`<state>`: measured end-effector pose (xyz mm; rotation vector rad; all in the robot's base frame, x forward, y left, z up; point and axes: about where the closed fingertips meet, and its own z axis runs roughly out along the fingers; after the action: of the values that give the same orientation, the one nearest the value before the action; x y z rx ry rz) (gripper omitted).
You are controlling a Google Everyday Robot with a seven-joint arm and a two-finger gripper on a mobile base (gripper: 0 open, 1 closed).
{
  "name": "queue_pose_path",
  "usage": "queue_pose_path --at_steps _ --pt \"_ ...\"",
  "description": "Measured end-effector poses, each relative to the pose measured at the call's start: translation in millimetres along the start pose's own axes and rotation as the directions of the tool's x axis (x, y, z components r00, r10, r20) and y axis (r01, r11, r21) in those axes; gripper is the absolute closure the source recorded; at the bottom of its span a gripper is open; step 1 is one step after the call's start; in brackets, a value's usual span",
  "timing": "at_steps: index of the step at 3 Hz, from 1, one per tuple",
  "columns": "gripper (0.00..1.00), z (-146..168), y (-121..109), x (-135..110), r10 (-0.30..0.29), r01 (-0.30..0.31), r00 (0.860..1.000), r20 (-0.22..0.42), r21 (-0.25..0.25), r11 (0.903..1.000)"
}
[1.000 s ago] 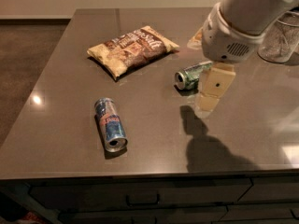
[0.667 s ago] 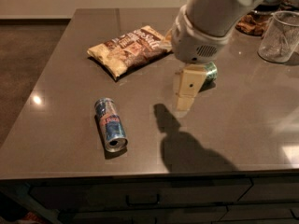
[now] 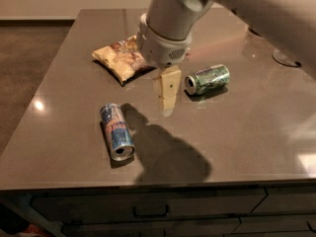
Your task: Pick redbull can
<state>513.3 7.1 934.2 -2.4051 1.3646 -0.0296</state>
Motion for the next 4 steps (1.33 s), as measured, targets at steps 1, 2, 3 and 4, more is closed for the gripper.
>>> queue_pose_path --at_steps 1,2,3,4 --pt "0.0 11.1 -11.7 -7.0 -0.18 0.181 0.983 0.021 -0.014 0.9835" --pt "0.0 19.3 -14.9 -10.4 -0.357 0.357 0.934 0.014 -0.007 0.934" --pt "0.0 31.4 -5.8 -20.2 -0.563 0.563 0.826 0.011 -0.018 0.8263" --pt "0.0 41.3 1.5 -26.3 -0.662 0.662 0.749 0.014 -0.05 0.7478"
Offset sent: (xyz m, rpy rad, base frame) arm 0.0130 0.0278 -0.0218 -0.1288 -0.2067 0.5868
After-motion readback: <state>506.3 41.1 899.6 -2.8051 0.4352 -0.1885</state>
